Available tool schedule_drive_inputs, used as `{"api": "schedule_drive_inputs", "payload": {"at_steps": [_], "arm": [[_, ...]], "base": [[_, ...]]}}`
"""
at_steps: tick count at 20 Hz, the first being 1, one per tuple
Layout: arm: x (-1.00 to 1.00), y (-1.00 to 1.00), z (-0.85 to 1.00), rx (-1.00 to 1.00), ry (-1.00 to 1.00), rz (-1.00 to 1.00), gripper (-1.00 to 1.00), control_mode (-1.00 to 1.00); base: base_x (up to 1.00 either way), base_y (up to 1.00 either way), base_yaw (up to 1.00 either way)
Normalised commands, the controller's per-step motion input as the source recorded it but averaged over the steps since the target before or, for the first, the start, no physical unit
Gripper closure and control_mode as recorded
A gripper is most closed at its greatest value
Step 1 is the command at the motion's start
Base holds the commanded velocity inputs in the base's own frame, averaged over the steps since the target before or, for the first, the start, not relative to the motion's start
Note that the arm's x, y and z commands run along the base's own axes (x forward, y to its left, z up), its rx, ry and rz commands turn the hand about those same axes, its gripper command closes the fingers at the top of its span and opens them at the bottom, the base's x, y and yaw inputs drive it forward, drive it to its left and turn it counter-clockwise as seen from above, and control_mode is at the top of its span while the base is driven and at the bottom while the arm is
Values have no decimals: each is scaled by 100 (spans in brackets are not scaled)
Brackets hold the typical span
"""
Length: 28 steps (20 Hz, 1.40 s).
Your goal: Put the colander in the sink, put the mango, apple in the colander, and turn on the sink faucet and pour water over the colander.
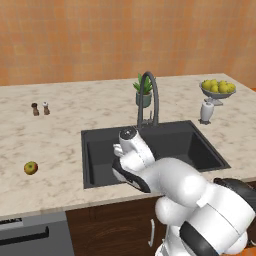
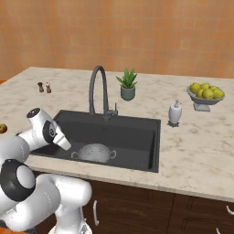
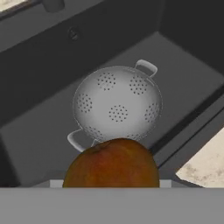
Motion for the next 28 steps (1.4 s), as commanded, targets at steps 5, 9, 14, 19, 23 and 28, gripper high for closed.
{"api": "schedule_drive_inputs", "payload": {"at_steps": [5,9,14,19,23,28], "arm": [[16,-6,-4,1,10,0,100,-100],[16,-20,-26,3,2,0,100,-100],[20,-23,-30,4,0,0,100,-100],[20,-21,-44,2,0,0,100,-100],[4,-1,-51,0,0,0,100,-100],[0,0,-28,0,0,0,100,-100]], "base": [[0,0,0],[0,0,0],[0,0,0],[0,0,0],[0,0,0],[0,0,0]]}}
